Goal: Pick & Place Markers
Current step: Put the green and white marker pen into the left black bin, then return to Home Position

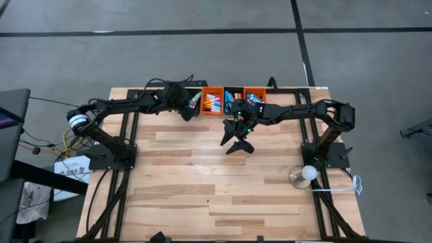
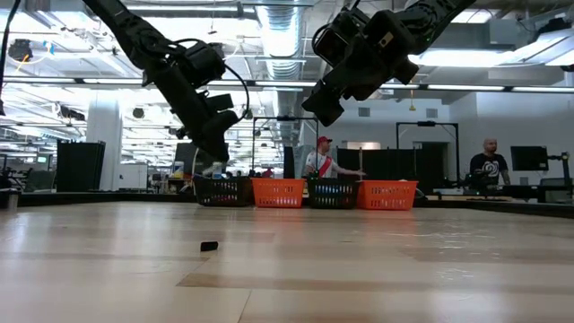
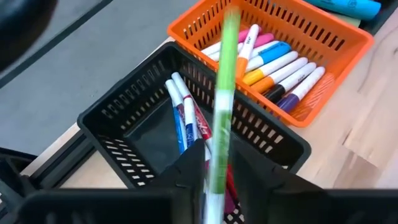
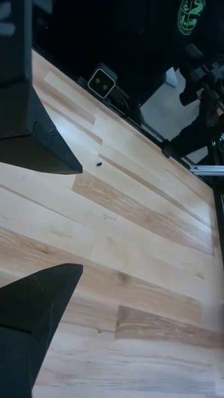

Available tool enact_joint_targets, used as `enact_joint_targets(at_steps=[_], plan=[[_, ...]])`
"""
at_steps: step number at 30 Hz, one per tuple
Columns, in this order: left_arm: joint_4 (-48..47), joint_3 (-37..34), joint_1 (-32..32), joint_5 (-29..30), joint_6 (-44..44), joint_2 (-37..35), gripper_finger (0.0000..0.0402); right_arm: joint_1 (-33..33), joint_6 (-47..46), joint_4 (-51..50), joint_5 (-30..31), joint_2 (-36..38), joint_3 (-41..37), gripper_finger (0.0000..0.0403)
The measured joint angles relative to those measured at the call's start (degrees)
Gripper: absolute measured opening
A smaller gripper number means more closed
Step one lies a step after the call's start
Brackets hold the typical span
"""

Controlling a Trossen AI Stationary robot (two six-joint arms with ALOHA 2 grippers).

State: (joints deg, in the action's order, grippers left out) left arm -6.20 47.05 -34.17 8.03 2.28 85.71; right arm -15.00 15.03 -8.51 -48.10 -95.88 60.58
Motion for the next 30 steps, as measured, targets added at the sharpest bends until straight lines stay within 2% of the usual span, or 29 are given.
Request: enact_joint_targets(at_steps=[8, 14, 23, 27, 30], plan=[[-0.1, 0.0, 0.0, -1.0, 0.0, 0.0, 0.0131, 0.0, 0.0, 0.0, 0.0, 0.0, 0.0, 0.0240], [-0.6, 0.0, 0.5, -1.0, 0.0, -2.4, 0.0147, 0.0, 0.0, 0.1, 0.0, 0.0, 0.0, 0.0240], [-2.8, 0.0, 7.0, -1.1, 0.2, -18.9, 0.0149, -0.7, -6.1, 3.8, 0.1, 2.4, 0.0, 0.0240], [-3.4, -3.5, 11.6, -8.9, 0.2, -28.3, 0.0150, -0.1, -7.1, 5.3, 0.6, 5.8, 0.0, 0.0240], [-2.4, -8.7, 14.2, -9.9, -3.7, -35.7, 0.0150, 0.9, -7.2, 5.8, 3.3, 9.0, 0.0, 0.0240]])
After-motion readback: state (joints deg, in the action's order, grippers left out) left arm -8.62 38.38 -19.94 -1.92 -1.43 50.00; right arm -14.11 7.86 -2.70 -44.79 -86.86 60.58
